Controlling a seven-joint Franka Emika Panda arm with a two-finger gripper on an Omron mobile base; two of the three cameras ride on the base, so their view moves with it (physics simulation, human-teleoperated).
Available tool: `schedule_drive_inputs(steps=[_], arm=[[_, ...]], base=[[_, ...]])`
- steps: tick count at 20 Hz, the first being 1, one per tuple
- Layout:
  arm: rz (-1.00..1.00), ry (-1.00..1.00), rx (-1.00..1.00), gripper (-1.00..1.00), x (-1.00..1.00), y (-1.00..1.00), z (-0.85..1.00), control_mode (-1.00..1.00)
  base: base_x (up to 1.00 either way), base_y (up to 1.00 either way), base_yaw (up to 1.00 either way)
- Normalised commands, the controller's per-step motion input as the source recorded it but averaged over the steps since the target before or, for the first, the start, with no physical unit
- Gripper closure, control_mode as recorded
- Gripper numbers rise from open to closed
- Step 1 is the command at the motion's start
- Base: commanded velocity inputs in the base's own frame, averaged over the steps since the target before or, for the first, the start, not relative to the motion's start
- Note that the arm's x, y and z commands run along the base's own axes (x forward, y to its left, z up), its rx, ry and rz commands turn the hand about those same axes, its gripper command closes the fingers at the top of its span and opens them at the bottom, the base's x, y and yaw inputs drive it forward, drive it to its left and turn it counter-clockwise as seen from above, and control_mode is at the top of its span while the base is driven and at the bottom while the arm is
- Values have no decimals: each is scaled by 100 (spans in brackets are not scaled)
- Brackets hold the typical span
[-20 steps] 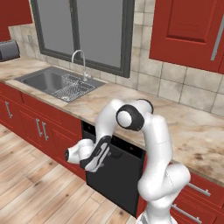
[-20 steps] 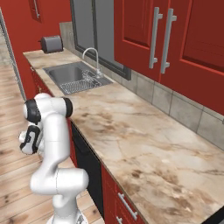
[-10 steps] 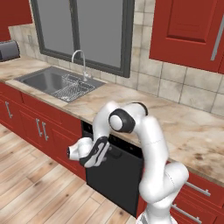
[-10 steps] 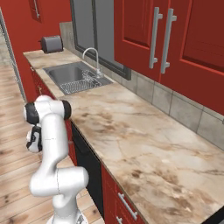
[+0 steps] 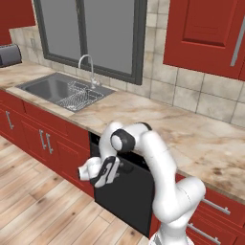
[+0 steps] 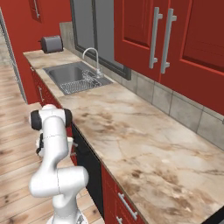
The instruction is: Open the dishwasher door and pull out the top rack.
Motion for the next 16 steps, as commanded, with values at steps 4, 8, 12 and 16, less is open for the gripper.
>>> schedule_drive_inputs(steps=[4,8,12,16], arm=[[-1,0,-9,-100,51,-3,-36,-100],[-3,0,-7,-100,48,-6,-28,-100],[-3,0,-4,-100,39,-5,-21,-100],[-2,5,0,100,26,-4,-17,-100]], base=[[0,0,0],[0,0,0],[0,0,0],[0,0,0]])
